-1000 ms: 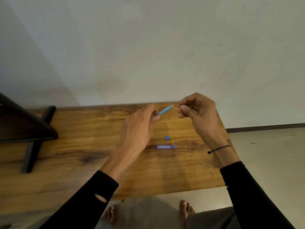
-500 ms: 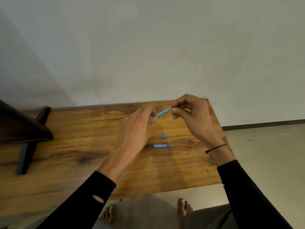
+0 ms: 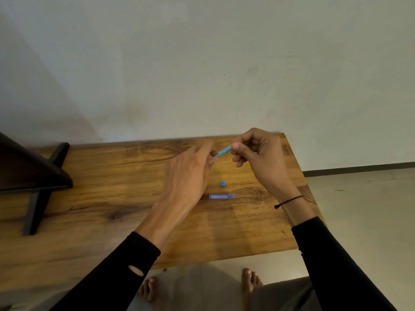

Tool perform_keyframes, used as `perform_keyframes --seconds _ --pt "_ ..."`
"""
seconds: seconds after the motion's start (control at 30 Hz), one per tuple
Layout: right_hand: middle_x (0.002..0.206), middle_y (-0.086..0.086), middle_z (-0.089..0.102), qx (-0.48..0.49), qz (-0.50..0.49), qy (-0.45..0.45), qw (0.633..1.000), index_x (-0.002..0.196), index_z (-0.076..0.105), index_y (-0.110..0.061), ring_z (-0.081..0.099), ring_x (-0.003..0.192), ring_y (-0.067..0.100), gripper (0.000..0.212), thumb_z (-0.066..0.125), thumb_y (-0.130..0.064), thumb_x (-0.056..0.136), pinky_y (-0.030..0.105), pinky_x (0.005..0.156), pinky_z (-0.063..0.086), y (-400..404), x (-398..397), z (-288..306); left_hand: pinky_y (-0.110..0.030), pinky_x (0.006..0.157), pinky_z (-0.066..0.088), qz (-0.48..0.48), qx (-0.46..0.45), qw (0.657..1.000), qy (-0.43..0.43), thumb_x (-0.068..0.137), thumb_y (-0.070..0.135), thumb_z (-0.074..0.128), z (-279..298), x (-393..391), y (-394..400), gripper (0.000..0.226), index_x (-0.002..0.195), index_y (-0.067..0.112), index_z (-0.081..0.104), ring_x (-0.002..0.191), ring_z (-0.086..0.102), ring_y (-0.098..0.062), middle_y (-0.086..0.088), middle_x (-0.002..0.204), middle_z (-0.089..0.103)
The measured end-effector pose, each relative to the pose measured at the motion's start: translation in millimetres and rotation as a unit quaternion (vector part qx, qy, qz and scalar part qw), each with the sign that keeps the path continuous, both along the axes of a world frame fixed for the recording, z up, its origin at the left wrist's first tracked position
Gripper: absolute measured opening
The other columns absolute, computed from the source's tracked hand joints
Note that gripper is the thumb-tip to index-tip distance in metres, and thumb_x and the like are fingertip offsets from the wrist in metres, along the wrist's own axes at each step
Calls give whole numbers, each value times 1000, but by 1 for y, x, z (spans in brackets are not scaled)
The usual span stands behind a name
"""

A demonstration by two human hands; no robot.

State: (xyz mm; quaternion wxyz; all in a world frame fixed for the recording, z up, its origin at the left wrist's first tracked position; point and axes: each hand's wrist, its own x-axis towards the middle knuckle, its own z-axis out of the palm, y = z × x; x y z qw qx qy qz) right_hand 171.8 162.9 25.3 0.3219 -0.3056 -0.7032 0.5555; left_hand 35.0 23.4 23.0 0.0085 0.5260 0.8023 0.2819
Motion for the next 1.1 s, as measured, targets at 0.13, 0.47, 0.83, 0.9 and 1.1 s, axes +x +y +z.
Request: perform_keyframes --seconds 0.13,0.47,0.83,0.9,1.1 --pt "86 16 78 -8 39 38 998 108 75 0 73 72 20 13 75 -9 99 31 63 62 -14 -11 0 -42 74 61 -6 77 994 -78 107 38 65 7 0 0 13 115 28 68 89 75 -11 16 94 76" --pt "78 6 56 -202 -14 306 930 109 57 -7 65 80 23 23 38 -19 117 39 86 57 -36 -18 67 -35 74 69 -3 212 909 -360 84 43 89 34 -7 5 29 104 27 76 85 80 -13 8 98 81" --pt "56 -4 18 -301 61 485 819 62 29 -19 14 52 15 59 30 -61 104 31 50 18 -45 13 210 -60 75 66 120 348 873 -319 97 37 75 70 -26 9 14 85 29 74 67 74 -16 5 74 76" --pt "54 -4 17 -300 71 486 817 61 28 -20 13 51 15 59 29 -60 103 30 48 17 -45 12 220 -58 74 67 128 367 876 -286 97 38 74 74 -34 7 15 86 29 73 66 74 -13 7 77 77" --pt "52 -5 16 -327 67 504 797 57 29 -20 11 50 14 58 29 -56 102 29 47 14 -42 16 222 -55 73 68 134 396 872 -256 101 34 74 81 -35 10 14 87 36 72 67 73 -12 9 78 76"
